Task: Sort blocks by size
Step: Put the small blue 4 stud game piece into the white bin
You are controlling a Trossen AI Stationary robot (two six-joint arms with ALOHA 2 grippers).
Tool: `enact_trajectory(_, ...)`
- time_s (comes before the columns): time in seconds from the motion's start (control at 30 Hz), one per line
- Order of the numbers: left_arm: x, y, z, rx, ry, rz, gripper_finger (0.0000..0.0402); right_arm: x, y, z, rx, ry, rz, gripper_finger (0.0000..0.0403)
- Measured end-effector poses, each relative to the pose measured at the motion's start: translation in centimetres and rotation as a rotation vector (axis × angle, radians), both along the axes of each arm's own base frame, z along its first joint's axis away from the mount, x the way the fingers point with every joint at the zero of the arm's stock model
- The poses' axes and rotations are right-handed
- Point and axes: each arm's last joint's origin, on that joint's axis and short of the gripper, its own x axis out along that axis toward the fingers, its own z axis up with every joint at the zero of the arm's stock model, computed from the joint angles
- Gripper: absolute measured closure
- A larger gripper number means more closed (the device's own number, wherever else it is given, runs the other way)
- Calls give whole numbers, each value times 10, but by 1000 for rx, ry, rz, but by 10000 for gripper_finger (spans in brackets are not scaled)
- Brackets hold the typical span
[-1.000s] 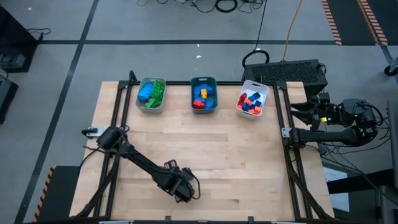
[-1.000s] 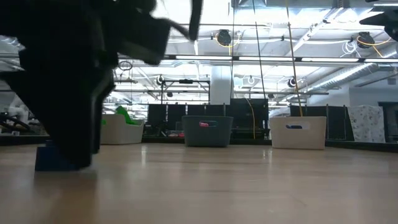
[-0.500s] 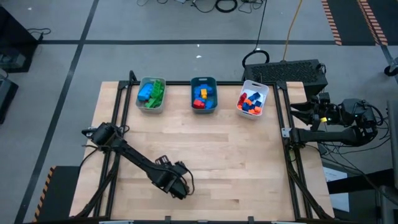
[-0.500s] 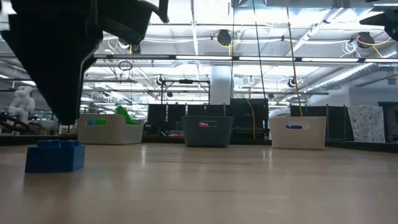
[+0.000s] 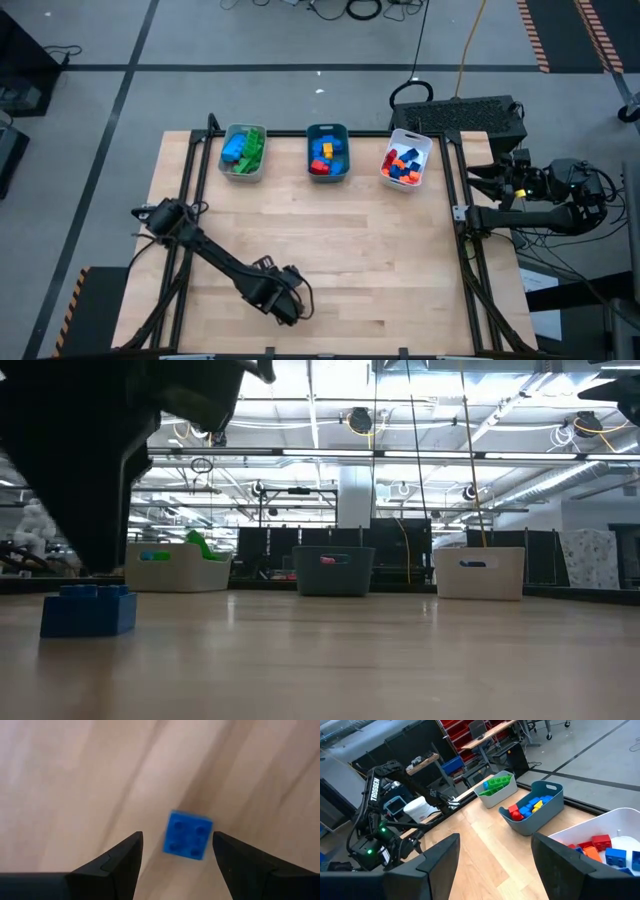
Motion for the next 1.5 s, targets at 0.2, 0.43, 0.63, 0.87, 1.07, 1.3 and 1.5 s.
enact_trajectory(0.2, -8, -10, -19, -24, -45, -83, 160, 0, 0, 0, -8, 2, 1, 165)
enact_trajectory(0.43, -17, 0, -35, 17, -3, -81, 160, 0, 0, 0, -2, 1, 1, 165)
enact_trajectory(0.63, -12, 3, -35, 12, -15, -120, 160, 0, 0, 0, -1, 0, 0, 165)
enact_trajectory(0.87, -7, 7, -35, -8, -26, -109, 191, 0, 0, 0, 0, 0, 0, 165)
enact_trajectory(1.07, -1, 11, -35, -4, -48, -157, 305, 0, 0, 0, 1, 0, 0, 165)
enact_trajectory(1.3, 44, 63, -12, 61, -132, -170, 305, 0, 0, 0, 25, -8, -9, 165)
enact_trajectory(1.5, 110, 161, 26, 152, -490, -76, 305, 0, 0, 0, 36, -12, -11, 165)
